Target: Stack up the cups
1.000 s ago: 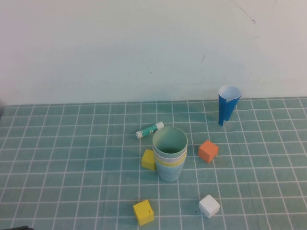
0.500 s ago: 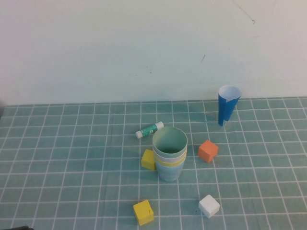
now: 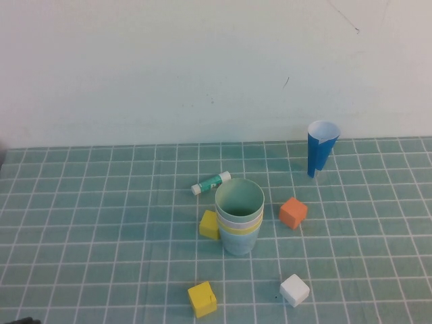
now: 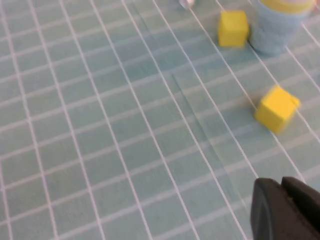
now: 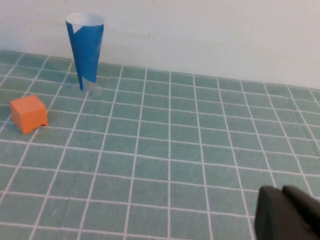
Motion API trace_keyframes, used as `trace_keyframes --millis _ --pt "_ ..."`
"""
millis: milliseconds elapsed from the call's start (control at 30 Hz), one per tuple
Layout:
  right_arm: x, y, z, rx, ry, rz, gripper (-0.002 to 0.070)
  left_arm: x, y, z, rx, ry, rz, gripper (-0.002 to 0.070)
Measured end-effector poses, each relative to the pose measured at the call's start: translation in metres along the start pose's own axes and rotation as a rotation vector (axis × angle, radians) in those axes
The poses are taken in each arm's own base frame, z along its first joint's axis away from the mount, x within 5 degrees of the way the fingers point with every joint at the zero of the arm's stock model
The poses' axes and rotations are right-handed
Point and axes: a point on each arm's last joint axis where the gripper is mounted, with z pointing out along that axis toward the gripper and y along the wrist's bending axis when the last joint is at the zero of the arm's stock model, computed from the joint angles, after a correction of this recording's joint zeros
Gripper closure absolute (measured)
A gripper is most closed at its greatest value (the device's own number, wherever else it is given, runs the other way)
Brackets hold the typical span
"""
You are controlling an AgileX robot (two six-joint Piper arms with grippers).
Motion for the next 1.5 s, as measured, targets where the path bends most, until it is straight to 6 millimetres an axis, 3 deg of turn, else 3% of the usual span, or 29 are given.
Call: trace_keyframes --millis 333,567,1500 --pt "0.000 0.000 0.000 0.000 0.000 -0.006 0.0678 0.042 0.020 0.006 -0.249 -0.375 -0.153 0.0677" --pt "0.000 0.000 0.000 0.000 0.000 -0.006 0.0678 0.073 0.026 0.022 -0.357 -0.381 -0.236 0.0677" --pt "0.000 0.000 0.000 0.000 0.000 -0.006 0.0678 0.073 0.025 0.023 -0.349 -0.396 -0.229 0.0677"
